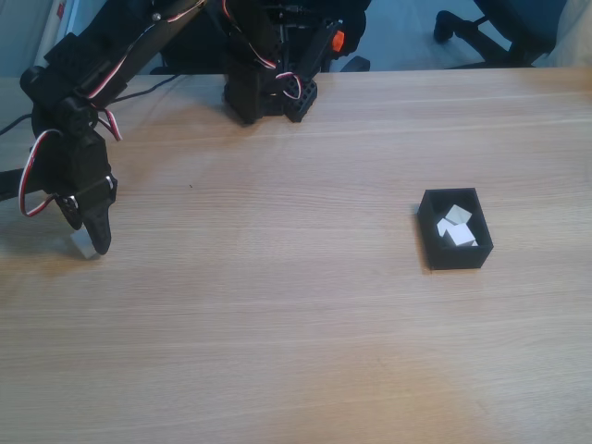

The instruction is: Pick blocks and place them in the box.

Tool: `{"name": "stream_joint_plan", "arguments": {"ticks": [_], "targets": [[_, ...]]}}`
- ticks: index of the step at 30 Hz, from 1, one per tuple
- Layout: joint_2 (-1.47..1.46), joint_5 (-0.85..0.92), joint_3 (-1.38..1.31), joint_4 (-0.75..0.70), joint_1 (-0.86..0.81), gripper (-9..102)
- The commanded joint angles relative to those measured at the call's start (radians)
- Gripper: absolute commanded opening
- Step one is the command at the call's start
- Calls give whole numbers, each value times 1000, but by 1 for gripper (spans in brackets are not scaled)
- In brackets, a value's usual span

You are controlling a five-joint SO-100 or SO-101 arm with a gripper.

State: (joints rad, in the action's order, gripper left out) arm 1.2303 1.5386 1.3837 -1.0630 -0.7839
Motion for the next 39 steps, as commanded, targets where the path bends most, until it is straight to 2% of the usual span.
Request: {"name": "stream_joint_plan", "arguments": {"ticks": [1, 5, 17, 23, 31, 39], "targets": [[8, 8, -52, 17, -6, 17], [5, 8, -48, 23, -6, 16], [8, 15, -31, 48, 12, 0], [117, 9, 61, 38, 63, 0], [374, -104, 176, -75, 273, 0], [663, -272, 299, -232, 609, 0]]}}
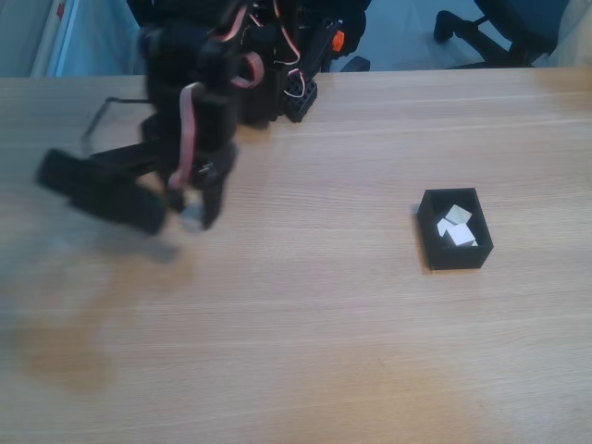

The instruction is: Pick blocks and place them in the box.

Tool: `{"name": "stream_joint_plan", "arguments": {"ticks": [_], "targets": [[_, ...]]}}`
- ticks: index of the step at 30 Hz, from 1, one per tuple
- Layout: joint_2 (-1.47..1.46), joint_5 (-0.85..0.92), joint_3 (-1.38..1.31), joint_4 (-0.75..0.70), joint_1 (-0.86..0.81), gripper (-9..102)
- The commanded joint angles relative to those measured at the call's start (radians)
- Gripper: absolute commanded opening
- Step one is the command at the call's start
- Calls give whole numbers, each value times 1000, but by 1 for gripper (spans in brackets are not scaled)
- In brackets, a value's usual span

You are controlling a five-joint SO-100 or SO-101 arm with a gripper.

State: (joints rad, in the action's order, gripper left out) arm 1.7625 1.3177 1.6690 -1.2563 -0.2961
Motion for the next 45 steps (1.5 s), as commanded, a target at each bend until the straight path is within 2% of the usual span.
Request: {"name": "stream_joint_plan", "arguments": {"ticks": [1, 9, 13, 18, 23, 29, 35, 40, 45], "targets": [[169, -74, 38, -49, 169, 0], [430, -236, 270, -25, 572, 0], [448, -328, 305, 15, 747, 0], [377, -397, 287, 118, 885, 0], [265, -426, 219, 210, 951, 1], [117, -453, 114, 256, 988, 1], [-3, -488, 11, 264, 1014, 3], [-35, -495, -12, 259, 1011, 13], [-20, -482, 6, 242, 988, 15]]}}
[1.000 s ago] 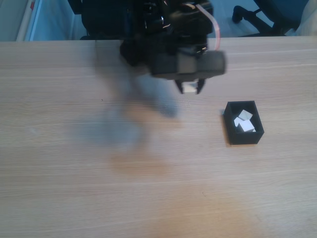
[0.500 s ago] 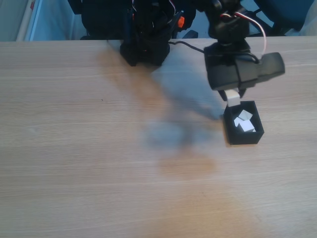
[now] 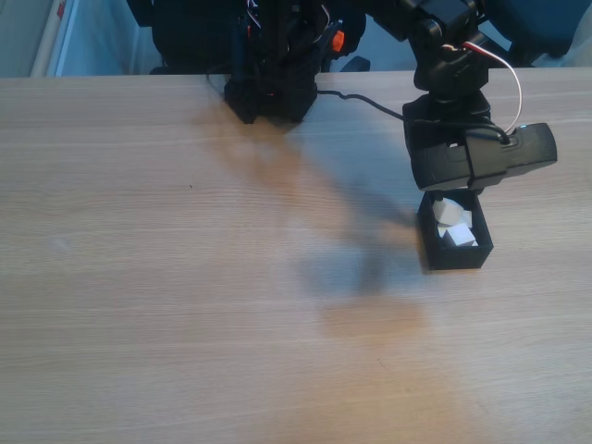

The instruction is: Pick blocks and place them in the box.

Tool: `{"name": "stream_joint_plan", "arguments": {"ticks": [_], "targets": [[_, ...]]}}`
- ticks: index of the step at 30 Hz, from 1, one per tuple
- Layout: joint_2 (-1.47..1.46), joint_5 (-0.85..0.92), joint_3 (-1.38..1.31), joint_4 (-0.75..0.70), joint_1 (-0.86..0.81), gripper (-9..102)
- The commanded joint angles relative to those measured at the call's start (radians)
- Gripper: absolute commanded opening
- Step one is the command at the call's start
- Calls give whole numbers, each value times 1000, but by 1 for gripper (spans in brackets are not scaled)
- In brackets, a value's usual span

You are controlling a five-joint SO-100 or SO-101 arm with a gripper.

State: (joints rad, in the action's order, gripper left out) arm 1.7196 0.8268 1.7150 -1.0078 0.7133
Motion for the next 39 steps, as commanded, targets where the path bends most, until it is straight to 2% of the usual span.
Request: {"name": "stream_joint_plan", "arguments": {"ticks": [1, 5, 13, 17, 23, 30, 33, 39], "targets": [[34, 18, -29, -8, -29, 15], [130, 117, 75, -29, -74, 0], [491, 459, 479, 6, -259, 0], [701, 566, 695, 58, -351, 0], [983, 618, 948, 49, -436, 0], [1319, 611, 1207, -92, -518, 0], [1442, 601, 1298, -130, -566, 4], [1609, 611, 1440, -221, -623, 0]]}}
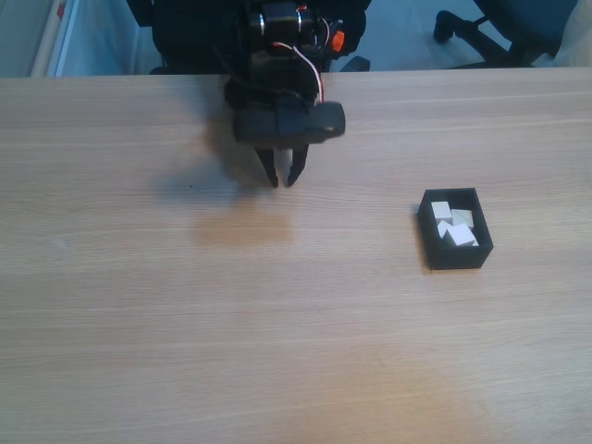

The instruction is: Pick blocks and place them in the box.

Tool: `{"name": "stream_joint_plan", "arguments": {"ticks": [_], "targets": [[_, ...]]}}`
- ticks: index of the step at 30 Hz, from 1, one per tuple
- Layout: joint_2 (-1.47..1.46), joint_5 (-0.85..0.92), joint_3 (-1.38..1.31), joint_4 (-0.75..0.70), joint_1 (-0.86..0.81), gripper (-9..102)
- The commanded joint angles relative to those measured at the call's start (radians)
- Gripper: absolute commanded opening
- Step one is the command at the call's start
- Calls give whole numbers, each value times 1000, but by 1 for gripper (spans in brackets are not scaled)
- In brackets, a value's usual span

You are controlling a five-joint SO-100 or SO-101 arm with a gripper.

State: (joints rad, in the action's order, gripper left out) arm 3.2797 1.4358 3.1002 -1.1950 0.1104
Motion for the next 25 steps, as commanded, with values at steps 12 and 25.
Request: {"name": "stream_joint_plan", "arguments": {"ticks": [12, 25], "targets": [[130, 37, 110, -229, -46, 0], [130, 37, 110, -229, -20, 0]]}}
